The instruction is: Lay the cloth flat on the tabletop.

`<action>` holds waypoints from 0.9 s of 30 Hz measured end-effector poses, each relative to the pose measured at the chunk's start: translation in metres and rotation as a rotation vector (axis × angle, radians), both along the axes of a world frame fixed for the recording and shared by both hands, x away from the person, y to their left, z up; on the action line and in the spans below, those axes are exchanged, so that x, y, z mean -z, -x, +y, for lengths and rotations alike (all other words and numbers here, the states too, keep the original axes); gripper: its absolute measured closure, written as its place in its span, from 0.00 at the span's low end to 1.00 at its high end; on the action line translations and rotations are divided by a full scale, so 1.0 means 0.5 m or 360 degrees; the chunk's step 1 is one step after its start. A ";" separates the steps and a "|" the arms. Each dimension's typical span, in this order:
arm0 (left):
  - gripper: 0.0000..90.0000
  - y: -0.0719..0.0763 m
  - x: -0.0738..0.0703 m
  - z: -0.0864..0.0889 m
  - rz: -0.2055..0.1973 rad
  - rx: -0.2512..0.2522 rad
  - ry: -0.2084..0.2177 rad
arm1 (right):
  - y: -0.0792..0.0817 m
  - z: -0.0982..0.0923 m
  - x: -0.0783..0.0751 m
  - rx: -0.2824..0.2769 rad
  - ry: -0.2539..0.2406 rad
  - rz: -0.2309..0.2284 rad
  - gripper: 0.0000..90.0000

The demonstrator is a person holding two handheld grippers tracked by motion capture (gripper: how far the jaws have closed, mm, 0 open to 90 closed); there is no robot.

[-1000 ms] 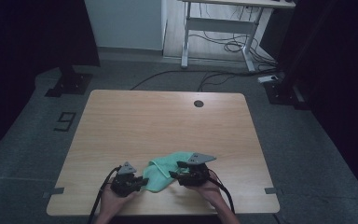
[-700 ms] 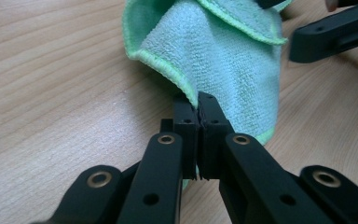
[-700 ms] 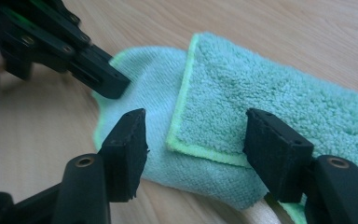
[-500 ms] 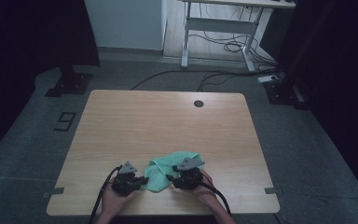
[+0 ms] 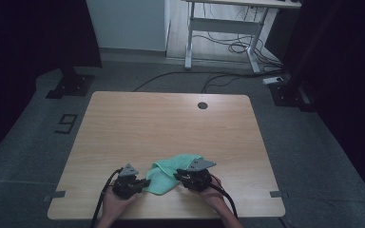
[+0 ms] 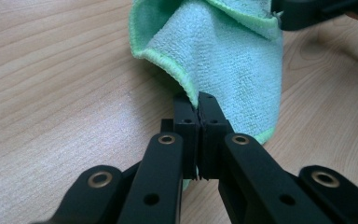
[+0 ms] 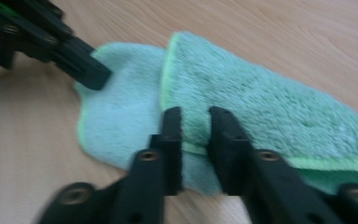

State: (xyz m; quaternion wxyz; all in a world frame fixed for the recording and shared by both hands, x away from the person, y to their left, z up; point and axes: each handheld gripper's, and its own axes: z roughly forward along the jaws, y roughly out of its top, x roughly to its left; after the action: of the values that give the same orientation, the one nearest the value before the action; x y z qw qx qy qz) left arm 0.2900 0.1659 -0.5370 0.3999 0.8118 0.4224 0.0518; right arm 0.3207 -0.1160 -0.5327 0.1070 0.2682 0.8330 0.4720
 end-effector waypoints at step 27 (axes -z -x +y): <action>0.98 -0.001 0.001 0.003 0.0001 -0.0005 0.0002 | 0.002 0.027 0.020 -0.0070 0.0100 -0.0008 0.96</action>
State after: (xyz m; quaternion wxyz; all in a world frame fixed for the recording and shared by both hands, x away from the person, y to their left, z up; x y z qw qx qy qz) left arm 0.2906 0.1674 -0.5375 0.4002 0.8109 0.4238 0.0520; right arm 0.3197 -0.1023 -0.5428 0.1072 0.2452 0.8528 0.4484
